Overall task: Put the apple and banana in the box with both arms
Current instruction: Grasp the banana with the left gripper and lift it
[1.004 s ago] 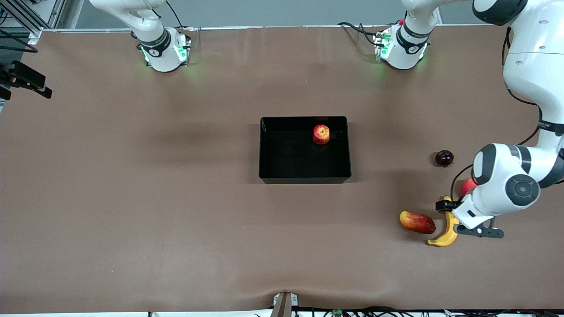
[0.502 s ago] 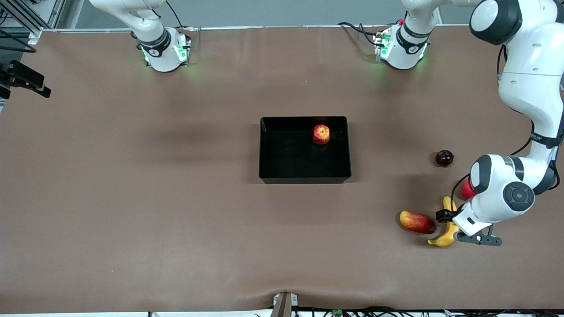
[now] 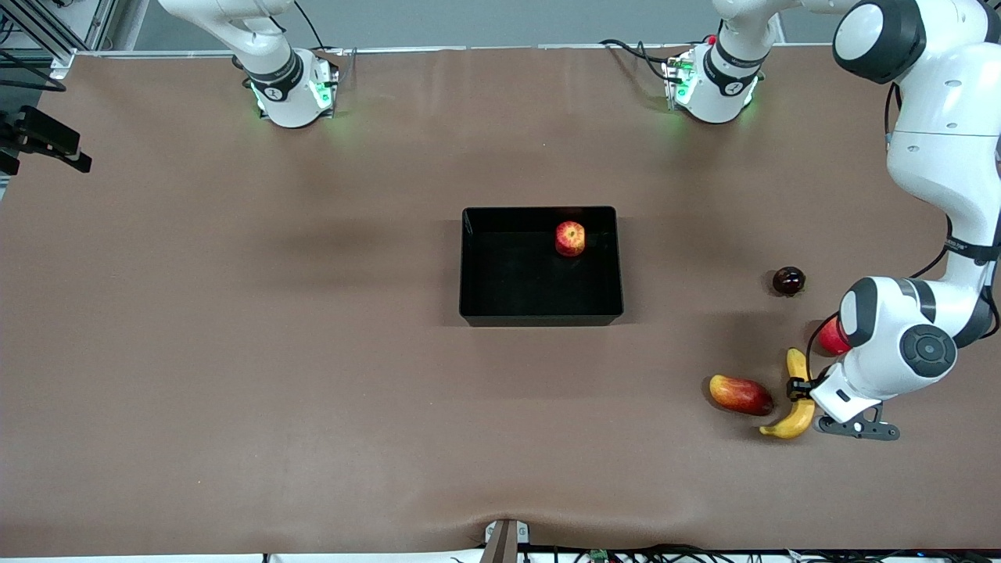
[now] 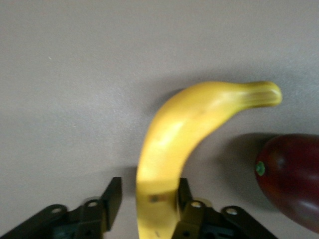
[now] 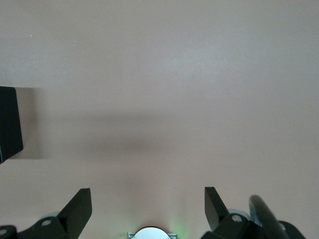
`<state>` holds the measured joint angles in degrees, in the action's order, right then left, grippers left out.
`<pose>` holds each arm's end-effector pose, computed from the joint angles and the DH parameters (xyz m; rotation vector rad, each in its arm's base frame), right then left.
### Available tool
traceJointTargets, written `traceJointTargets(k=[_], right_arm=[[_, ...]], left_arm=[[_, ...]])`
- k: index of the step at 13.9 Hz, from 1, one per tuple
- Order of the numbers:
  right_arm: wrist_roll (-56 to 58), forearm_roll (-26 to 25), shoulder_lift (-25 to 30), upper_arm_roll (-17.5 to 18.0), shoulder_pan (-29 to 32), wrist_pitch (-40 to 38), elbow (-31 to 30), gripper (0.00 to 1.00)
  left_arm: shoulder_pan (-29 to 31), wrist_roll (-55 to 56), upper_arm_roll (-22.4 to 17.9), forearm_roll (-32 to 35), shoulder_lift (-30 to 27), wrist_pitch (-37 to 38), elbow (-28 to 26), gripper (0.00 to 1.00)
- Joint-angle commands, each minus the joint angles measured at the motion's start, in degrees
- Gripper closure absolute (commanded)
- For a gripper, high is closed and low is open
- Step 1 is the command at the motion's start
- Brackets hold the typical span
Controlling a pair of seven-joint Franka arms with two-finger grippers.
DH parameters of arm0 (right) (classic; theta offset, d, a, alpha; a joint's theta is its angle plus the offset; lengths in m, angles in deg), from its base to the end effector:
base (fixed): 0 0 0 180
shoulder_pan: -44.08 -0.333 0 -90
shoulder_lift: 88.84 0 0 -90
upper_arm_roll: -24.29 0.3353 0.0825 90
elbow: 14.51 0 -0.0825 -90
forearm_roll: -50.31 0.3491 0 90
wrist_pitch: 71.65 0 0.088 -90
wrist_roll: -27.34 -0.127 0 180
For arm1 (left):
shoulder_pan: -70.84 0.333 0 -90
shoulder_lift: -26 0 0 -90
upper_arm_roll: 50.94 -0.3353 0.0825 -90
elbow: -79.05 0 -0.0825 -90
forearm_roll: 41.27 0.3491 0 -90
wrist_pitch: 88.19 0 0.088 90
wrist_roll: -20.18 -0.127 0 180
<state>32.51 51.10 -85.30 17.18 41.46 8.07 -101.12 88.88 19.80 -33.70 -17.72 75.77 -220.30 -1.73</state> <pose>0.4773 -0.0380 0.6646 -3.1141 -0.0224 0.0887 0.7209 0.0720 0.2163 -3.0416 0.2277 -0.1123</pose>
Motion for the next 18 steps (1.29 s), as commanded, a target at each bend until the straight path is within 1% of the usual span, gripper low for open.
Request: traceJointTargets(k=[1, 3, 4, 6, 8, 10, 11, 12, 14, 15, 16, 18], right_arm=[[-0.6, -0.4, 1.5, 0.3, -0.1, 0.2, -1.2, 0.00], [-0.6, -0.4, 1.3, 0.3, -0.1, 0.6, -1.3, 0.00], [-0.6, -0.4, 1.1, 0.3, 0.0, 0.7, -1.1, 0.00], [-0.6, -0.6, 0.9, 2.3, 1.4, 0.5, -0.8, 0.00], [-0.6, -0.6, 0.9, 4.5, 3.3, 0.6, -0.6, 0.00], [-0.7, -0.1, 0.7, 7.4, 7.2, 1.5, -0.4, 0.00], [-0.7, 0.2, 0.7, 7.4, 7.4, 1.8, -0.4, 0.00], [-0.7, 0.0, 0.7, 7.4, 7.0, 1.9, -0.4, 0.00], [-0.7, 0.2, 0.7, 7.4, 7.4, 1.7, -0.4, 0.00], [-0.7, 0.3, 0.7, 7.4, 7.4, 1.8, -0.4, 0.00], [-0.7, 0.3, 0.7, 7.4, 7.0, 1.8, -0.4, 0.00], [-0.7, 0.3, 0.5, 7.5, 6.9, 1.8, -0.5, 0.00]], left_arm=[[0.0, 0.0, 2.1, 0.5, -5.5, 7.9, -0.2, 1.00], [0.4, 0.2, 4.6, -0.9, -8.4, 13.1, -0.2, 1.00], [0.3, 0.2, 4.6, -1.8, -9.3, 14.8, -0.4, 1.00], [0.2, 0.2, 4.6, -2.7, -10.3, 16.1, -0.4, 1.00], [-0.5, 0.7, 4.7, -3.0, -12.6, 17.9, -0.3, 1.00], [-0.6, 3.6, 6.7, -5.2, -13.6, 20.8, -0.4, 1.00], [-0.6, 5.6, 7.9, -5.8, -14.6, 22.3, -0.7, 1.00], [-0.7, 8.3, 9.5, -5.8, -15.4, 24.0, -0.8, 1.00], [-0.7, 15.2, 14.1, -5.8, -16.5, 28.7, -1.1, 1.00], [-0.7, 18.5, 16.7, -5.8, -16.5, 29.7, -1.8, 1.00], [-0.8, 23.9, 19.3, -5.7, -16.5, 29.6, -3.7, 1.00], [-1.2, 33.7, 24.6, -5.7, -16.3, 29.7, -4.8, 1.00]])
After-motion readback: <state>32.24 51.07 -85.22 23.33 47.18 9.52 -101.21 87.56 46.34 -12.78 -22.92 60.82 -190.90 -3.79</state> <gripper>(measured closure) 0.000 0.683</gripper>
